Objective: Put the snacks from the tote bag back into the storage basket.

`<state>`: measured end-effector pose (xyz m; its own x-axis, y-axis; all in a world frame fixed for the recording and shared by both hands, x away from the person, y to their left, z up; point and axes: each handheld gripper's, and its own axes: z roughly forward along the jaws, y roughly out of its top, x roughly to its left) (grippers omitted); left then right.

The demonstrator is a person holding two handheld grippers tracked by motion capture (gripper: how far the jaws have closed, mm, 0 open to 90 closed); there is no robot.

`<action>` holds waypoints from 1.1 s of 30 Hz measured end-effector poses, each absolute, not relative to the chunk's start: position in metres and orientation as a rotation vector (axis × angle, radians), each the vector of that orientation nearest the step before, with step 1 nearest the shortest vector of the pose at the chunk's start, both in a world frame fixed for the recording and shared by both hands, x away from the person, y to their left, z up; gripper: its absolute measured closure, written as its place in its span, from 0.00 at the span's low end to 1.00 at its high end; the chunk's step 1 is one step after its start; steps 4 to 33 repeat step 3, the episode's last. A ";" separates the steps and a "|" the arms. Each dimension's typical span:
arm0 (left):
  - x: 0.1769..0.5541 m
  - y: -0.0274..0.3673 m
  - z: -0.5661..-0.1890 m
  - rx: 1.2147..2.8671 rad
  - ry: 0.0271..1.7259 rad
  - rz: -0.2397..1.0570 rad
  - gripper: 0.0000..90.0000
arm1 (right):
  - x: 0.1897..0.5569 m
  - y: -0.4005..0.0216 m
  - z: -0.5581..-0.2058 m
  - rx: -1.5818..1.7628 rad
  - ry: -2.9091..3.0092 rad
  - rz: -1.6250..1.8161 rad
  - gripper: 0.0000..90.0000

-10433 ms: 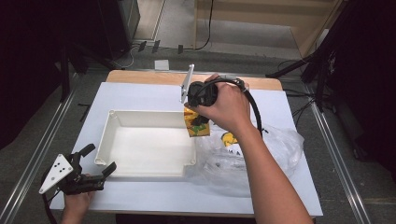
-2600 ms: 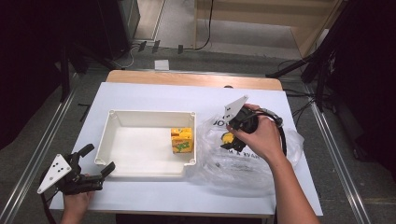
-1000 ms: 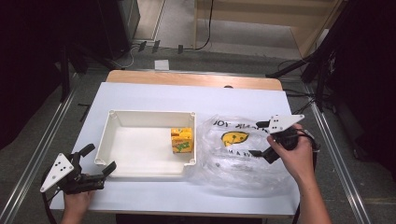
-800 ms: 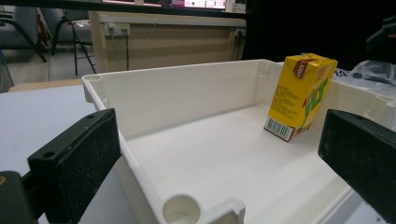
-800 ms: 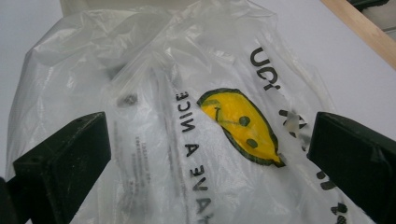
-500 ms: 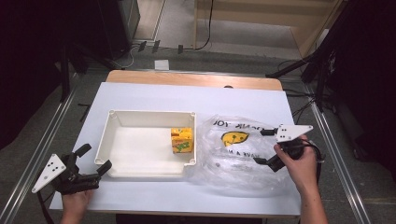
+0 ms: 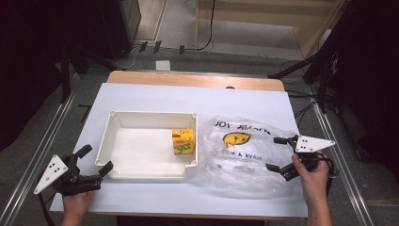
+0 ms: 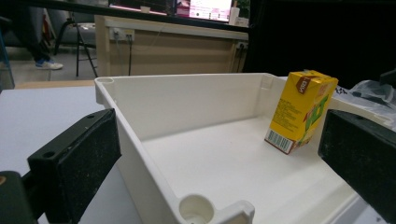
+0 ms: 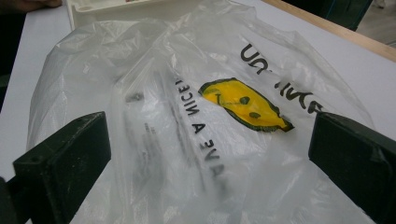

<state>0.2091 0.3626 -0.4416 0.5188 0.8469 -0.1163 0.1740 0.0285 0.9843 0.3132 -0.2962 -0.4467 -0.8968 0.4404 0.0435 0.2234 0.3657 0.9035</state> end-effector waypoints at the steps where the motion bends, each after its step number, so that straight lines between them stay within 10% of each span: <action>1: 0.210 0.362 -0.442 1.480 0.931 0.657 0.00 | 0.312 -0.298 -0.447 0.603 2.413 1.549 0.00; 33: 0.211 0.362 -0.441 1.479 0.934 0.655 0.00 | 0.312 -0.300 -0.447 0.614 2.417 1.545 0.00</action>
